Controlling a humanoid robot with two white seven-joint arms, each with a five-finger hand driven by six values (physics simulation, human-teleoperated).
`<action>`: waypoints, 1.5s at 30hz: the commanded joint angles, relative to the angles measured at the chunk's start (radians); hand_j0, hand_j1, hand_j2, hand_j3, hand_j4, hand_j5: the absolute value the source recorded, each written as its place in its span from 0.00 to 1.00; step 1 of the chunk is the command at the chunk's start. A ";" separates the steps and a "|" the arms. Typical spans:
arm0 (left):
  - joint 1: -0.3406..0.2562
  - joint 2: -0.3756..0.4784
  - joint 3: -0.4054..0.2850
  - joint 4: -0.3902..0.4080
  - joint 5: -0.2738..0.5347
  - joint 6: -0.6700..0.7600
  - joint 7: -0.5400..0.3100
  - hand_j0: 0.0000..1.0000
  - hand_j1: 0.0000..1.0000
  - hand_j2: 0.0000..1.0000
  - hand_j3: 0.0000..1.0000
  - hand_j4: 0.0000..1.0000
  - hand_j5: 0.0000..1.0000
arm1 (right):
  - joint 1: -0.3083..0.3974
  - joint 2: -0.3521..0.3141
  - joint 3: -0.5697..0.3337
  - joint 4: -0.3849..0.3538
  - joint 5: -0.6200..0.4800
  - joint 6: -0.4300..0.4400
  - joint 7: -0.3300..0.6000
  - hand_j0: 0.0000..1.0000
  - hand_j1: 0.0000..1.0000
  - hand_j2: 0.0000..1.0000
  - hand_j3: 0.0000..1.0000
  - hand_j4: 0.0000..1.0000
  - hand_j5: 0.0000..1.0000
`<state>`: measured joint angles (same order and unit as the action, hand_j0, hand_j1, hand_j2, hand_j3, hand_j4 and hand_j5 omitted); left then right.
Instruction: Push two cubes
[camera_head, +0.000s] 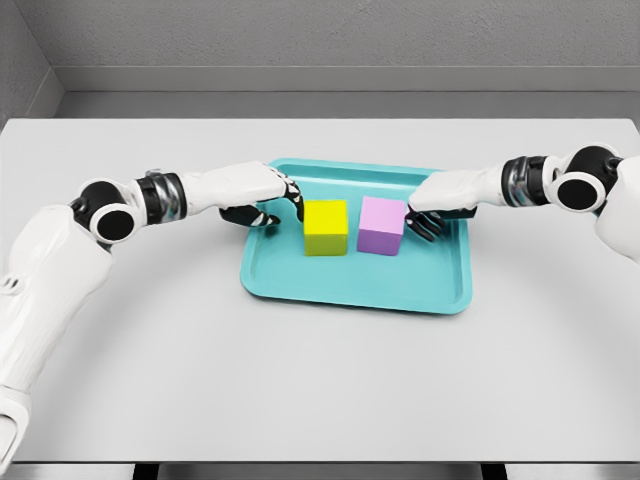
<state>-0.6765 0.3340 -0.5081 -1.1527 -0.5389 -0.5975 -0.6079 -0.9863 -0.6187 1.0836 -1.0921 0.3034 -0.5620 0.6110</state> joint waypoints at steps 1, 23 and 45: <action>0.000 -0.012 -0.006 0.010 -0.020 -0.013 -0.003 0.63 0.63 0.63 0.63 0.63 0.63 | 0.000 -0.001 0.004 0.006 -0.004 0.002 0.000 0.10 0.10 0.10 0.10 0.10 0.10; 0.000 -0.020 0.003 0.028 -0.019 -0.013 -0.003 0.63 0.63 0.63 0.63 0.63 0.63 | -0.031 0.066 0.004 0.095 0.045 0.008 0.000 0.10 0.10 0.10 0.10 0.10 0.10; 0.002 0.011 0.006 0.024 -0.003 -0.013 -0.003 0.63 0.63 0.63 0.63 0.63 0.63 | -0.041 0.082 0.005 0.136 0.059 0.001 0.000 0.10 0.10 0.10 0.10 0.10 0.10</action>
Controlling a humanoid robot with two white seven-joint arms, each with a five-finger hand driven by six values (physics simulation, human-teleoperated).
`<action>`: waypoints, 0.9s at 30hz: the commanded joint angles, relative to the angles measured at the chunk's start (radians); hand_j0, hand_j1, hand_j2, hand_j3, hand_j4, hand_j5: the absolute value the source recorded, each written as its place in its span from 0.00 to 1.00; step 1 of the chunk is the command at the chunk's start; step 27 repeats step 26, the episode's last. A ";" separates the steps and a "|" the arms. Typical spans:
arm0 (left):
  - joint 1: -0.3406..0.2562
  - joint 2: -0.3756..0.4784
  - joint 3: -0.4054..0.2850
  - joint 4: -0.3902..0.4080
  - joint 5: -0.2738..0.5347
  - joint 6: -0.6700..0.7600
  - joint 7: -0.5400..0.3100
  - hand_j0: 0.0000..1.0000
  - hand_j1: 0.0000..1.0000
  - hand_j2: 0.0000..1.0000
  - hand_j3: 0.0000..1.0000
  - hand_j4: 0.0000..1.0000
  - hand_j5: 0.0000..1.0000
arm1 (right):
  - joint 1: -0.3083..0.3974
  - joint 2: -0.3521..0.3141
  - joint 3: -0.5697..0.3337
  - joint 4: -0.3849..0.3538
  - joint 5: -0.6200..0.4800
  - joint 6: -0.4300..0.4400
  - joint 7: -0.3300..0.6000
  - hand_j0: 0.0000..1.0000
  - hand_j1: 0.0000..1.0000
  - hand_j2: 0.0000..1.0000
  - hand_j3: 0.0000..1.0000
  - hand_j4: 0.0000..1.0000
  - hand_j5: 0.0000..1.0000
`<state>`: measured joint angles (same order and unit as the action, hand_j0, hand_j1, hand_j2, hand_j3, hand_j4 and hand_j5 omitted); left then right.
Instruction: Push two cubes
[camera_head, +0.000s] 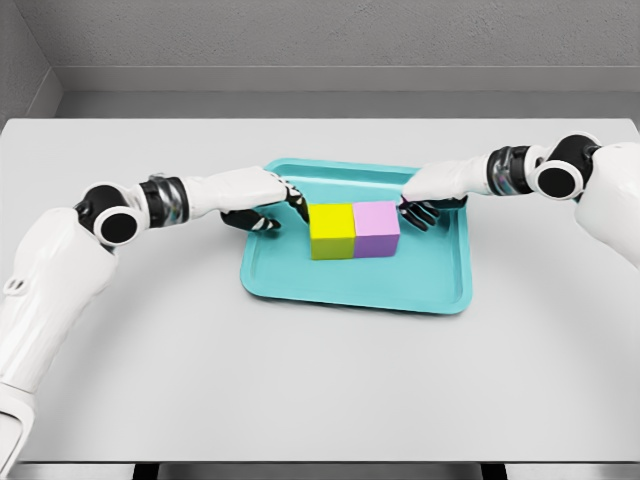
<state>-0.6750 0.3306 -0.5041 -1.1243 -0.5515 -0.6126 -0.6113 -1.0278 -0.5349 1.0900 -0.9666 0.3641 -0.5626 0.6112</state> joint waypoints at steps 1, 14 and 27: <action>-0.002 0.018 0.003 -0.006 0.013 0.002 0.000 0.63 0.63 0.63 0.63 0.63 0.63 | 0.000 -0.002 -0.001 0.011 -0.002 0.001 0.000 0.10 0.10 0.10 0.10 0.10 0.10; -0.014 0.243 0.042 -0.100 0.237 0.002 0.000 1.00 1.00 1.00 1.00 1.00 1.00 | -0.077 -0.135 -0.015 -0.021 -0.002 -0.010 0.000 0.13 0.13 0.13 0.13 0.13 0.13; 0.117 0.444 0.122 -0.094 0.292 0.002 0.000 1.00 1.00 1.00 1.00 1.00 1.00 | -0.054 -0.292 -0.067 0.008 -0.004 -0.005 0.000 1.00 1.00 1.00 1.00 1.00 1.00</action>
